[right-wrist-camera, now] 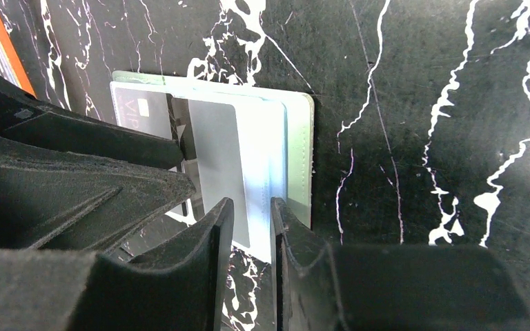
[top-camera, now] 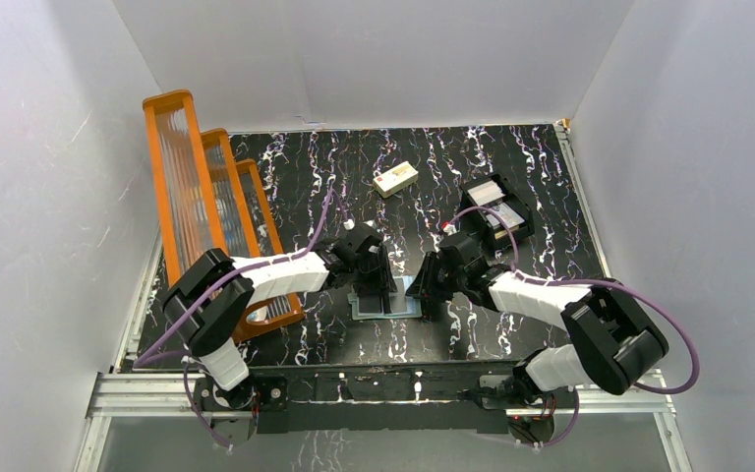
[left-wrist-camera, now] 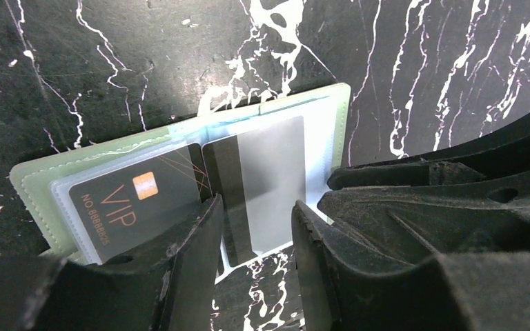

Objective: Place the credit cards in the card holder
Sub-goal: Insert the credit card into the card holder.

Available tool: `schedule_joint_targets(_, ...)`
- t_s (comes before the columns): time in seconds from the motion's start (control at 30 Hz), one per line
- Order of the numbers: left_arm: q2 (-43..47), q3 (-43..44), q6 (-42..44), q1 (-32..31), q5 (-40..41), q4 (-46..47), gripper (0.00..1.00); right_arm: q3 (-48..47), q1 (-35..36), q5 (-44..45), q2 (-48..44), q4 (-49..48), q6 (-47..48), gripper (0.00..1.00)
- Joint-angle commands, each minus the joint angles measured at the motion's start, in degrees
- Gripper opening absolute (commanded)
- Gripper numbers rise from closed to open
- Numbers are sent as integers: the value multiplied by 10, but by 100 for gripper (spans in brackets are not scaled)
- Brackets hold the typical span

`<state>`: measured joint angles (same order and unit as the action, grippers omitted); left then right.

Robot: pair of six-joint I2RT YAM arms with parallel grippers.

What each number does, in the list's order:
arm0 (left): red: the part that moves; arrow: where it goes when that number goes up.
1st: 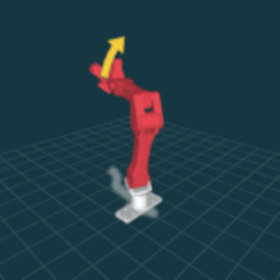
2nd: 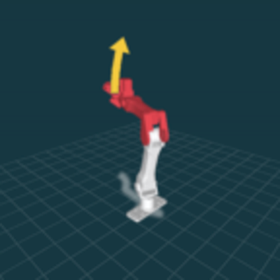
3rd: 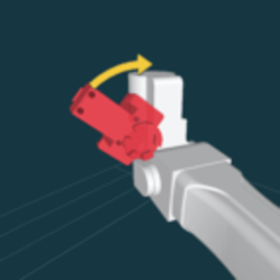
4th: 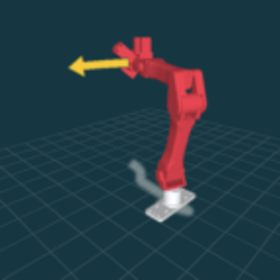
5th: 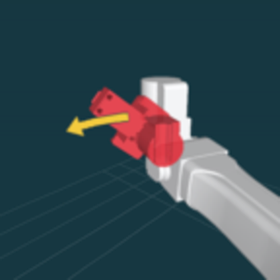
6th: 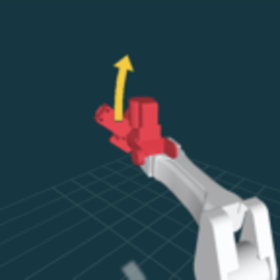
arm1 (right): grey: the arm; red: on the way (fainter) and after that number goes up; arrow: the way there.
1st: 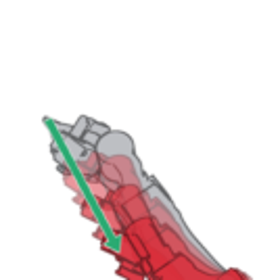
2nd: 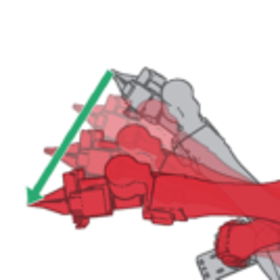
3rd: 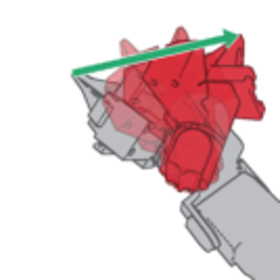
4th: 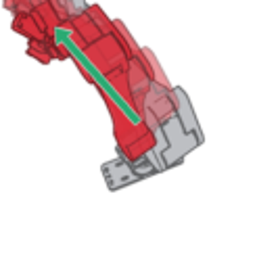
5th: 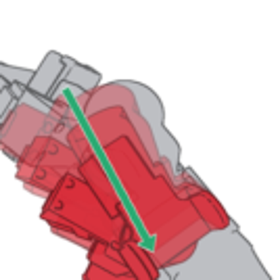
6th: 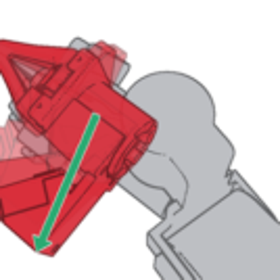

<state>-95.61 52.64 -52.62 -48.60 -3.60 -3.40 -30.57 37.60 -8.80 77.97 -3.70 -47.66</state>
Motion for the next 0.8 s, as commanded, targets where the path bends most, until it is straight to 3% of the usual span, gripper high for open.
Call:
schedule_joint_targets(0.0, -3, 31, 11, -2, 23, -38, 41, -1, 2, -6, 8, -37, 6, 33)
schedule_joint_targets(0.43, -33, 64, 10, -2, 40, -87, 45, 10, 2, -9, 18, -53, 3, 33)
schedule_joint_targets(0.77, -42, 66, 10, -4, 48, -72, 45, 16, 2, -9, 19, -59, 8, 33)
